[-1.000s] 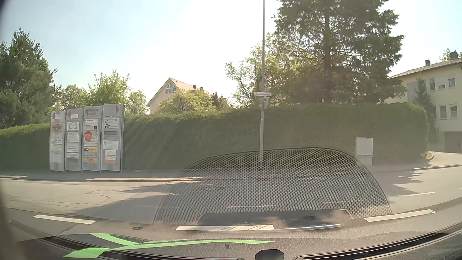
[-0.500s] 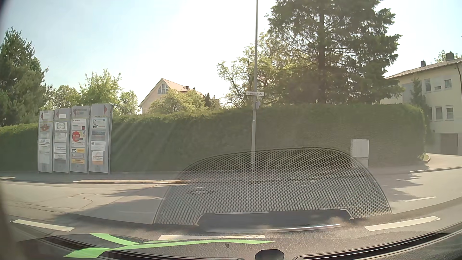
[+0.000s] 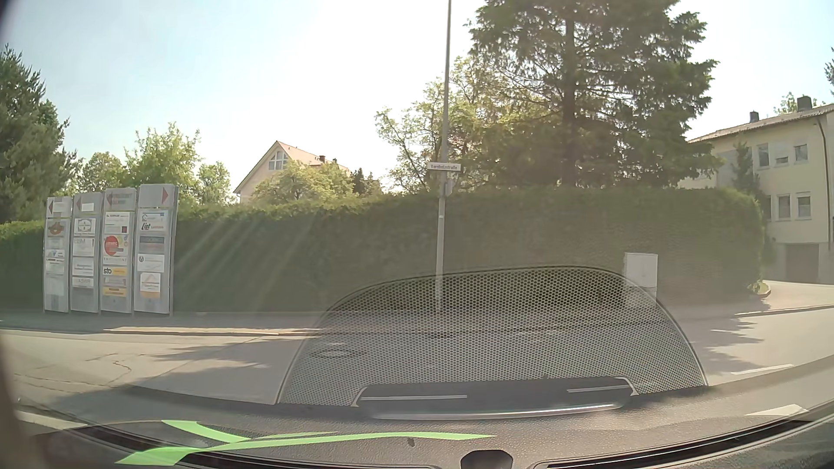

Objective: Follow the waypoints while adhering to traffic rules and regulations

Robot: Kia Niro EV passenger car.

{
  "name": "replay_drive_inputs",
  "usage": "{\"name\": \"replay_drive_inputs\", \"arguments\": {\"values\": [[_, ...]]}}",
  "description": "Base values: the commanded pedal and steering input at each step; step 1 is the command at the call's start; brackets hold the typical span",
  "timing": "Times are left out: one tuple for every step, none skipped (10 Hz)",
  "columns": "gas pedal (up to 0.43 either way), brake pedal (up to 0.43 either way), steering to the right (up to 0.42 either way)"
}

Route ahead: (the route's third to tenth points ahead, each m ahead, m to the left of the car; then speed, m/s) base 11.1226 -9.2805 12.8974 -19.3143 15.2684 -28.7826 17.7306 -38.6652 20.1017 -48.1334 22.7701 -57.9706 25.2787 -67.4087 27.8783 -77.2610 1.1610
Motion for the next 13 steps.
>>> {"name": "replay_drive_inputs", "arguments": {"values": [[0.0,0.0,0.253],[0.0,0.0,0.256],[0.0,0.0,0.26],[0.059,0.0,0.267],[0.067,0.0,0.274],[0.098,0.0,0.28],[0.138,0.0,0.287],[0.15,0.0,0.294],[0.15,0.0,0.304],[0.15,0.0,0.321],[0.138,0.0,0.339],[0.138,0.0,0.351],[0.138,0.0,0.361]]}}
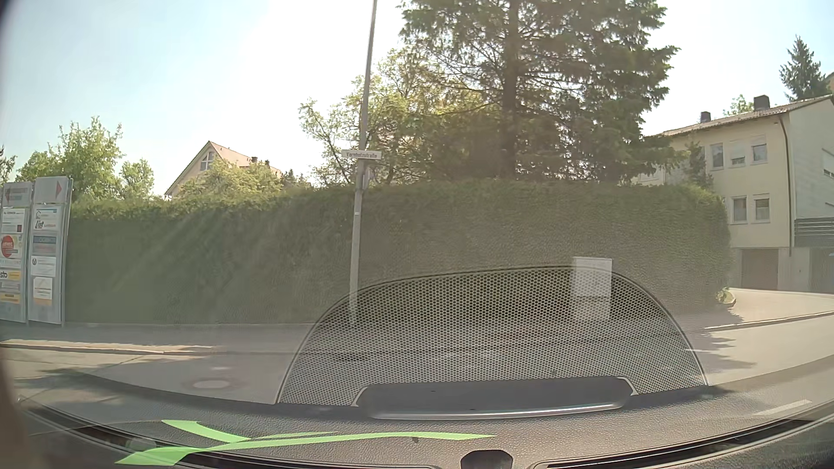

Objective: Follow the waypoints while adhering to traffic rules and regulations

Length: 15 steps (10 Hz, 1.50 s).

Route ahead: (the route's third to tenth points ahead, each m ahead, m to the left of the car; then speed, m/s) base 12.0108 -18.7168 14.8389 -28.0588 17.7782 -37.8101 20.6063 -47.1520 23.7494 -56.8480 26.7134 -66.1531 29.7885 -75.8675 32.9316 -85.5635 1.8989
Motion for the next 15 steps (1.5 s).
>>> {"name": "replay_drive_inputs", "arguments": {"values": [[0.138,0.0,0.375],[0.138,0.0,0.39],[0.138,0.0,0.406],[0.13,0.0,0.424],[0.13,0.0,0.433],[0.118,0.0,0.446],[0.11,0.0,0.456],[0.11,0.0,0.47],[0.11,0.0,0.488],[0.11,0.0,0.506],[0.11,0.0,0.524],[0.11,0.0,0.546],[0.11,0.0,0.568],[0.11,0.0,0.599],[0.11,0.0,0.627]]}}
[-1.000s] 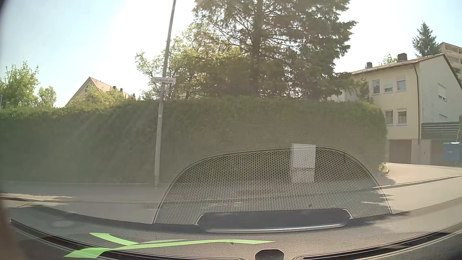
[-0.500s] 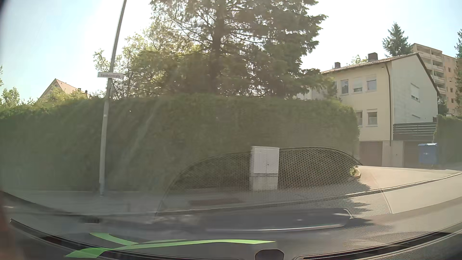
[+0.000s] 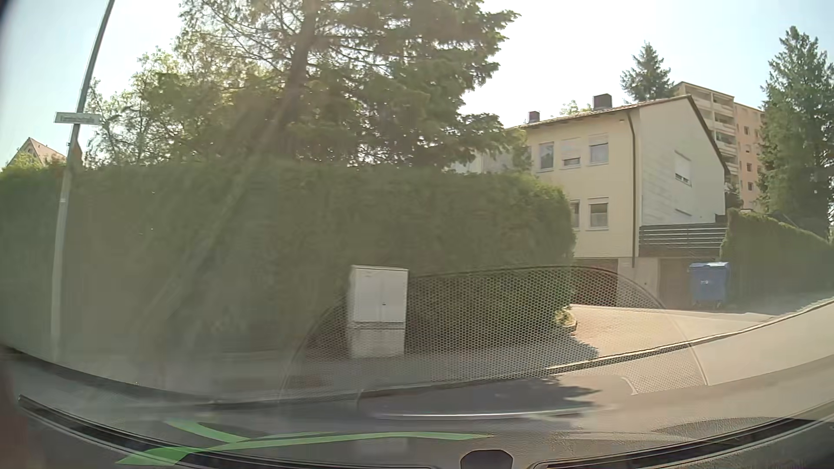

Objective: Follow the waypoints while adhering to traffic rules and regulations

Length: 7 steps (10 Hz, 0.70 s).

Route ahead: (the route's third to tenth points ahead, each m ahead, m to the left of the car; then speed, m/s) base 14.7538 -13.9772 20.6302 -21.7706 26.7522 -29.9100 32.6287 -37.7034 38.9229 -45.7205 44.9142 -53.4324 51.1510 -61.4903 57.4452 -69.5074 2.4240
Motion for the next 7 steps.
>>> {"name": "replay_drive_inputs", "arguments": {"values": [[0.098,0.0,0.68],[0.098,0.0,0.718],[0.098,0.0,0.742],[0.098,0.0,0.748],[0.098,0.0,0.747],[0.098,0.0,0.746],[0.098,0.0,0.747]]}}
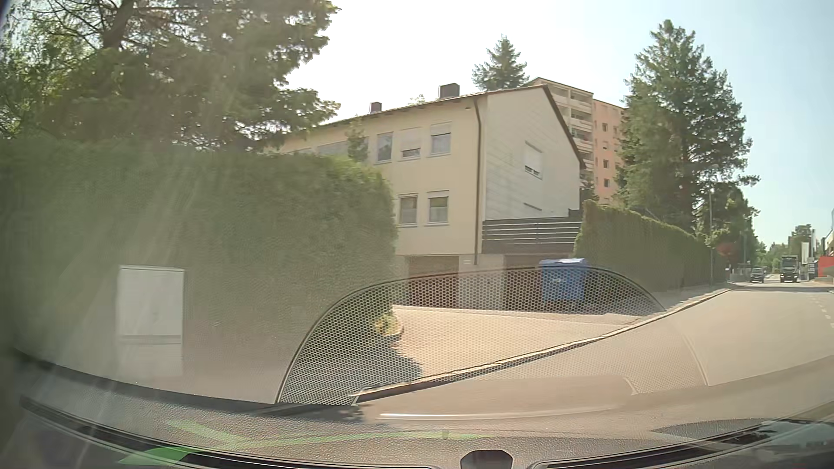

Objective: Follow the waypoints while adhering to traffic rules and regulations

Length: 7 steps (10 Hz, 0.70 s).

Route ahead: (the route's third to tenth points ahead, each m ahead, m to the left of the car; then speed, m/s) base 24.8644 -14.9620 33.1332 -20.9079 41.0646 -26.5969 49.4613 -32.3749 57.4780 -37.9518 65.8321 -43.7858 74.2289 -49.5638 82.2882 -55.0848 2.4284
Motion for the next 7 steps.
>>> {"name": "replay_drive_inputs", "arguments": {"values": [[0.098,0.0,0.755],[0.098,0.0,0.763],[0.098,0.0,0.763],[0.098,0.0,0.759],[0.098,0.0,0.754],[0.098,0.0,0.741],[0.098,0.0,0.715]]}}
